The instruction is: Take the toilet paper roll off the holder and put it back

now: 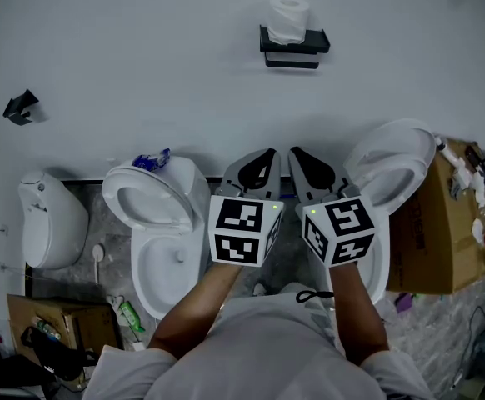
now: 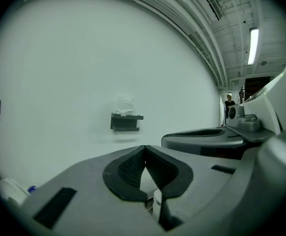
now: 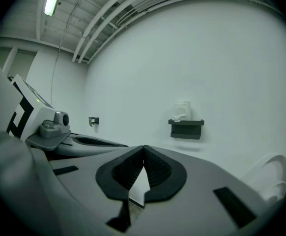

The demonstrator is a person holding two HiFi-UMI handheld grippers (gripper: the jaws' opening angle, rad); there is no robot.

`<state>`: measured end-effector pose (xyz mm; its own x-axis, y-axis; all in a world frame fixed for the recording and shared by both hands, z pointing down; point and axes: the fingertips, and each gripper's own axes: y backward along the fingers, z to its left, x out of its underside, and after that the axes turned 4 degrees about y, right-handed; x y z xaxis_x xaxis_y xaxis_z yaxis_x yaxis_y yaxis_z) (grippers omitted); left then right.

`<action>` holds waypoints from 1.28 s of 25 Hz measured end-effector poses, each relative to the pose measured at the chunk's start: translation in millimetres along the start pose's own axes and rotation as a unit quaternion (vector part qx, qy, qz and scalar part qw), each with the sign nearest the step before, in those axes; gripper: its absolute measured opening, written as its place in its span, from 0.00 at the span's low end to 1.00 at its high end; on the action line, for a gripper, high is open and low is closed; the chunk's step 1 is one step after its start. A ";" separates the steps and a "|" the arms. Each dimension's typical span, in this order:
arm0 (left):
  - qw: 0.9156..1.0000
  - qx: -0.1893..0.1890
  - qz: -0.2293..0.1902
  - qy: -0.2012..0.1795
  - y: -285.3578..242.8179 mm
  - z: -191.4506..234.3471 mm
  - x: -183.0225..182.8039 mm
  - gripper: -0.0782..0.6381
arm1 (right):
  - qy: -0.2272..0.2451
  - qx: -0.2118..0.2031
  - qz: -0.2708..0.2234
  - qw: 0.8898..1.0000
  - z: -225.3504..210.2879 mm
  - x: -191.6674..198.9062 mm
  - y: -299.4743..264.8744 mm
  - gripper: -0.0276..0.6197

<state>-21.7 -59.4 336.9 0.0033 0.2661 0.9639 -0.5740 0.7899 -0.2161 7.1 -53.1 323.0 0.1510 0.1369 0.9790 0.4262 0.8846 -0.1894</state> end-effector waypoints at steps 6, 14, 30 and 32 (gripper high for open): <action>1.000 0.000 -0.001 0.001 -10.8 11.1 -5.1 0.12 | 0.001 -0.002 -0.004 1.000 -3.8 -4.8 -15.6 0.05; 1.000 0.000 0.000 0.000 -39.6 22.9 -10.3 0.12 | -0.002 -0.006 -0.008 1.000 -24.2 -6.1 -42.1 0.05; 0.999 -0.033 -0.008 0.001 -146.7 56.6 -50.0 0.12 | 0.001 -0.026 -0.031 0.999 -114.6 -35.8 -122.9 0.05; 0.999 -0.041 -0.009 0.003 -157.0 61.7 -53.6 0.12 | 0.002 -0.029 -0.035 0.999 -124.7 -40.6 -131.6 0.05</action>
<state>17.7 -231.8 328.7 0.0182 0.2547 0.9669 -0.5056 0.8366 -0.2109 56.1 -230.7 298.7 0.1222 0.0739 0.9897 0.4868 0.8646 -0.1247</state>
